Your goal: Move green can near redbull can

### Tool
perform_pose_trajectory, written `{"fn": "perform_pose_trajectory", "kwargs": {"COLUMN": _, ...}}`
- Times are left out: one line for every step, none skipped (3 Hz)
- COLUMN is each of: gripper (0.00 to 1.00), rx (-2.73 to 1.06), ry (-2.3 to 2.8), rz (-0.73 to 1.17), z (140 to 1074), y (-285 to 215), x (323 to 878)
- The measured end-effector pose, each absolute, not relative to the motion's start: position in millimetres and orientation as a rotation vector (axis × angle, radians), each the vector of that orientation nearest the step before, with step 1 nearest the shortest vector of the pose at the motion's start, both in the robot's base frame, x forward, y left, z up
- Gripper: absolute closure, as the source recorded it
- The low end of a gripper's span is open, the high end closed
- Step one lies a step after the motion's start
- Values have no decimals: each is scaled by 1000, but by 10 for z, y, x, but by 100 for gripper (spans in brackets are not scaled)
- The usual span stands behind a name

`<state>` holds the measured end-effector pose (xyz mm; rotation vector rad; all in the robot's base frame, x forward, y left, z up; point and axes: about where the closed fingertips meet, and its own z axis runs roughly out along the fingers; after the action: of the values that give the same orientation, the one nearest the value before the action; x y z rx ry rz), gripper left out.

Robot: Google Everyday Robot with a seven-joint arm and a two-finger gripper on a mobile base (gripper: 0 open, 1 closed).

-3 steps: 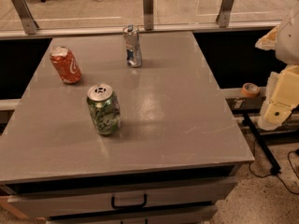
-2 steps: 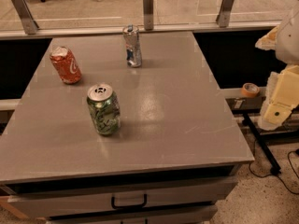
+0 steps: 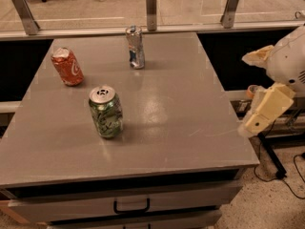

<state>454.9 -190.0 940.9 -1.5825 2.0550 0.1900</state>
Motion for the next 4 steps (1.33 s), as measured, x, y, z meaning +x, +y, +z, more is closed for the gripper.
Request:
{"fn": "perform_pose_trajectory", "kwargs": {"gripper": 0, "rx": -1523, "ry": 1836, "rz": 389, "z": 9220, "y": -1511, "x": 4740}}
{"fn": "perform_pose_trajectory", "kwargs": {"gripper": 0, "rx": -1488, "ry": 1593, "rz": 612, "z": 9247, "y": -947, "x": 4735}}
{"fn": "perform_pose_trajectory", "kwargs": {"gripper": 0, "rx": -1489, "ry": 1392, "rz": 850, "z": 9430, "y": -188, "x": 4519}}
{"fn": "perform_pose_trajectory", "kwargs": {"gripper": 0, "rx": -1488, "ry": 1353, "rz": 889, "z": 9527, "y": -38, "x": 4456}}
